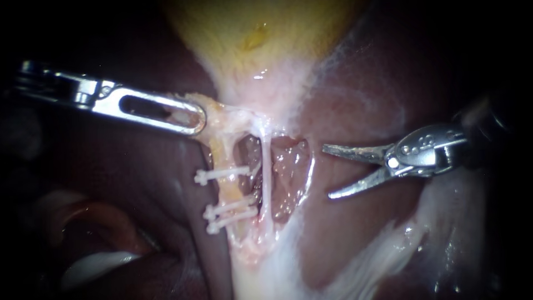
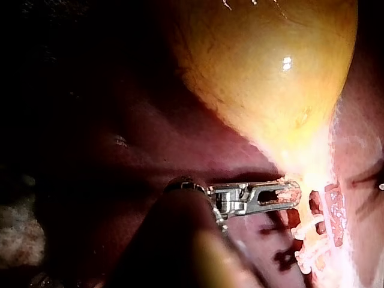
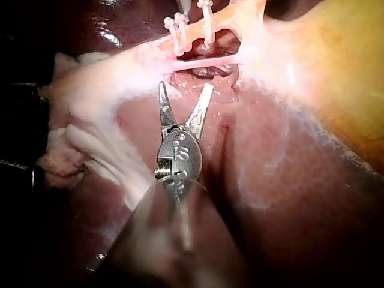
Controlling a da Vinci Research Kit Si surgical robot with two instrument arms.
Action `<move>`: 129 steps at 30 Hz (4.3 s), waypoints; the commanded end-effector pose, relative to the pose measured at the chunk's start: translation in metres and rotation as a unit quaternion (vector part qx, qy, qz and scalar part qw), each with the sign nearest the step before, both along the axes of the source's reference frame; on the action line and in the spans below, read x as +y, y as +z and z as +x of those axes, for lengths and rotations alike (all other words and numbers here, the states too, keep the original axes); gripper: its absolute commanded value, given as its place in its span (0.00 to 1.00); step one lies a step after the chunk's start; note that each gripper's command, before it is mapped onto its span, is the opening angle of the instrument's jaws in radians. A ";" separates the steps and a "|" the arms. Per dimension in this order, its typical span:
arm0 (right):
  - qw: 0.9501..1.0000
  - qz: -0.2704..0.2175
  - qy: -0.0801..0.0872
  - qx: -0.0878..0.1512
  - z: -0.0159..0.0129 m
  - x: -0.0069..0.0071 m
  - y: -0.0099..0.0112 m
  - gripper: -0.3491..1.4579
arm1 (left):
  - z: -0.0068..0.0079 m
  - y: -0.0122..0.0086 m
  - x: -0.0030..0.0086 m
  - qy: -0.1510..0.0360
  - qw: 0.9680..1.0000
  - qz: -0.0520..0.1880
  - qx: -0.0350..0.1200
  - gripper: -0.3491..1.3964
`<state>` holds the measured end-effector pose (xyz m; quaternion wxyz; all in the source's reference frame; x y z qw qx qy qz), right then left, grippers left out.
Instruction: Go to the cutting position left tube
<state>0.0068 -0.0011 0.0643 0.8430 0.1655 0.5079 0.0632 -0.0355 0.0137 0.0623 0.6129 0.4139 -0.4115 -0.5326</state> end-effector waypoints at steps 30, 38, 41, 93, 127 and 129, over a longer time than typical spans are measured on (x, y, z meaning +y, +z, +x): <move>0.998 0.053 -0.044 -0.007 0.0100 -0.0066 0.0081 0.99 | -0.0006 0.0001 -0.0005 -0.002 1.000 -0.002 0.001 0.00; 0.995 0.080 -0.054 -0.018 0.0117 -0.0079 0.0109 0.99 | -0.0007 0.0000 -0.0007 -0.003 1.000 -0.002 0.002 0.00; 0.995 0.082 -0.055 -0.020 0.0122 -0.0081 0.0117 0.99 | -0.0007 0.0000 -0.0007 -0.003 1.000 -0.002 0.002 0.00; 0.966 0.251 -0.035 0.045 0.0194 -0.0071 0.0130 0.96 | -0.0017 0.0004 -0.0011 -0.001 1.000 -0.002 0.001 0.00; 0.957 0.283 -0.060 0.024 0.0191 -0.0085 0.0129 0.98 | -0.0018 0.0003 -0.0013 -0.001 1.000 -0.002 0.001 0.00; 0.956 0.285 -0.056 0.032 0.0194 -0.0083 0.0126 0.98 | -0.0018 0.0002 -0.0013 -0.001 1.000 -0.002 0.001 0.00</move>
